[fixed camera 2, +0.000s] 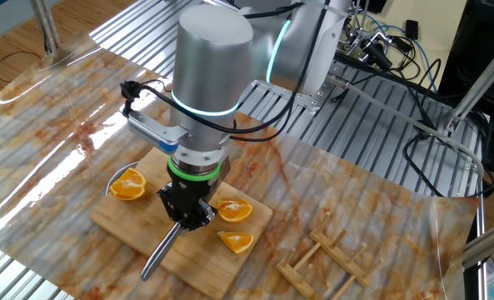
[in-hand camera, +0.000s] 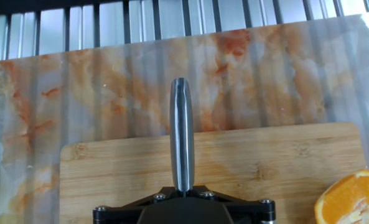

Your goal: Chop the orange

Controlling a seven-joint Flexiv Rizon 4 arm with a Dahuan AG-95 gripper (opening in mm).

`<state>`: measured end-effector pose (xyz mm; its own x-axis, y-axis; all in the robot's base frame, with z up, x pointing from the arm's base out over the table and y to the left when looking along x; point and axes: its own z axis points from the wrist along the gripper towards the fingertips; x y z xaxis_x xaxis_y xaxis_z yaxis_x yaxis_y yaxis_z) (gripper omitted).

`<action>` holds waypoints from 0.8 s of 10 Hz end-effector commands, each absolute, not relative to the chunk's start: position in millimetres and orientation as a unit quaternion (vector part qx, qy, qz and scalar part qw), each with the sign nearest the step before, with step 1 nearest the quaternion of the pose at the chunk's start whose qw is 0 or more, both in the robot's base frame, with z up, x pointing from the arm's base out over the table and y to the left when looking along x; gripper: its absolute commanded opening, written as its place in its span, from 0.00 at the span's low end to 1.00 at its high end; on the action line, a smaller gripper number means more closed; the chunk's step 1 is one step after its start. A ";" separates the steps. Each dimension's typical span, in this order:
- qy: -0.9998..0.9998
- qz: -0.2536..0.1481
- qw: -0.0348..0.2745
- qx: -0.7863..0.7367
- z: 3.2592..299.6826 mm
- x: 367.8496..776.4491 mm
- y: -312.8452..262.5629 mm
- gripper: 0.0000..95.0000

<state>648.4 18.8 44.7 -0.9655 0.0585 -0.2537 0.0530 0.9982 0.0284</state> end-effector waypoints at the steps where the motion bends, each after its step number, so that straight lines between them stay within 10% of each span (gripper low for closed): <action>1: 0.993 0.014 0.117 0.030 45.6 646.0 18.1 0.20; 8: 0.994 0.019 0.108 0.027 43.3 643.1 20.3 0.20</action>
